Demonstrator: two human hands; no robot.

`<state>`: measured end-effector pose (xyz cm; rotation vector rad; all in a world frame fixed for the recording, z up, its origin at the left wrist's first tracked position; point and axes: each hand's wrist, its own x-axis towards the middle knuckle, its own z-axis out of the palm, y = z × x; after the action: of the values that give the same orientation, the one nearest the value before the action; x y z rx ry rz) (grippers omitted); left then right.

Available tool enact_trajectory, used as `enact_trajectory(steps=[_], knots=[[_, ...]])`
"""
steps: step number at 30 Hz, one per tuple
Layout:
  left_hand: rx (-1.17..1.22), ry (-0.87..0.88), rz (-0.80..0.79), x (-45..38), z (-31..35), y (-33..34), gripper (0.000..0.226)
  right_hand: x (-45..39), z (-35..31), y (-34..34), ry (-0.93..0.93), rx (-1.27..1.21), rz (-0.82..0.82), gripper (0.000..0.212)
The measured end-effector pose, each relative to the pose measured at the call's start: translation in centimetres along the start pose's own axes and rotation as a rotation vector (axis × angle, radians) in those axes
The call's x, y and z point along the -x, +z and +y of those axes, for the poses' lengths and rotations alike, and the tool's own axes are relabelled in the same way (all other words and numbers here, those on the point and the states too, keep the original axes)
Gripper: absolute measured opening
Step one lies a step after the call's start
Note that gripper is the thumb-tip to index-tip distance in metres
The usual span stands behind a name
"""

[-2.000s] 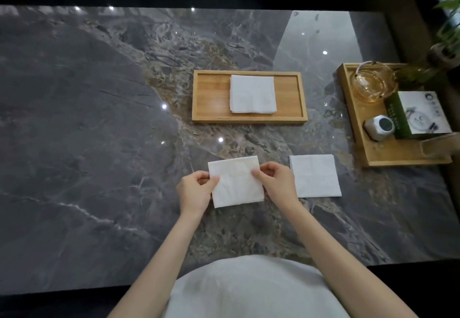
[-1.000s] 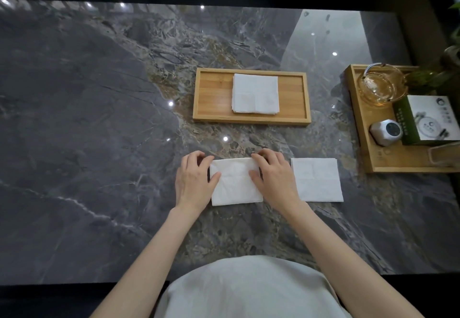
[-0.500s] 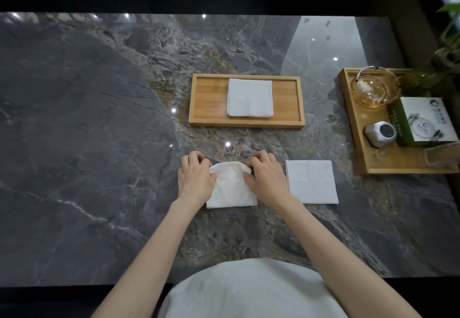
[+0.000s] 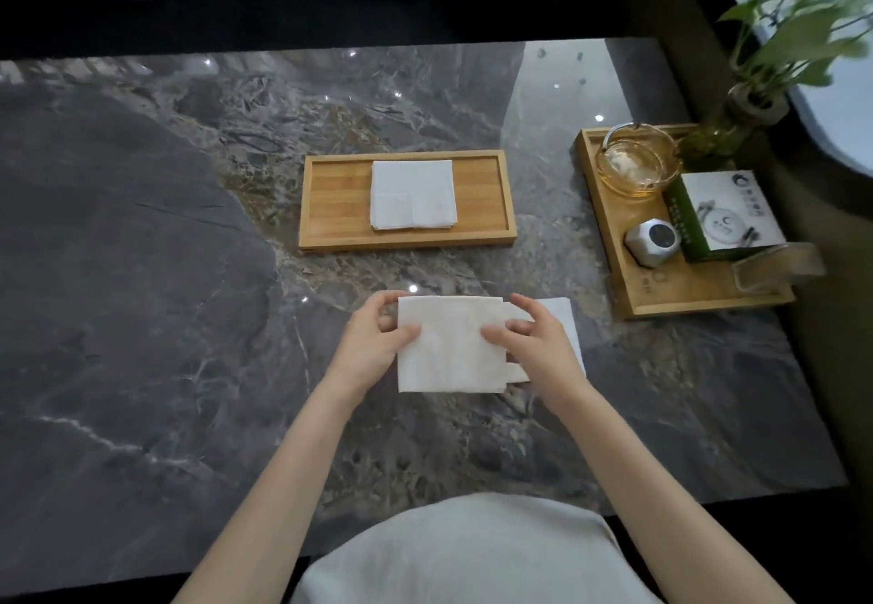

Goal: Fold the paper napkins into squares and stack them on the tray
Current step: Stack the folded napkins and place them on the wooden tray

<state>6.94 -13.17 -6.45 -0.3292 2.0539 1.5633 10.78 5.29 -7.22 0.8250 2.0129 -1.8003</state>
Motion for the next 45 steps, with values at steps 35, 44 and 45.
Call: enact_trajectory(steps=[35, 44, 45], knots=[[-0.470, 0.095, 0.140, -3.5, -0.7, 10.3, 0.015, -3.6, 3.7, -7.0, -0.220, 0.655, 0.345, 0.017], [-0.799, 0.407, 0.097, -4.1, -0.6, 9.5, 0.051, -4.2, 2.3, -8.7, -0.373, 0.839, 0.187, 0.047], [-0.853, 0.434, 0.082, -4.3, -0.6, 9.5, 0.049, -4.3, 2.1, -8.8, -0.373, 0.909, 0.143, 0.050]])
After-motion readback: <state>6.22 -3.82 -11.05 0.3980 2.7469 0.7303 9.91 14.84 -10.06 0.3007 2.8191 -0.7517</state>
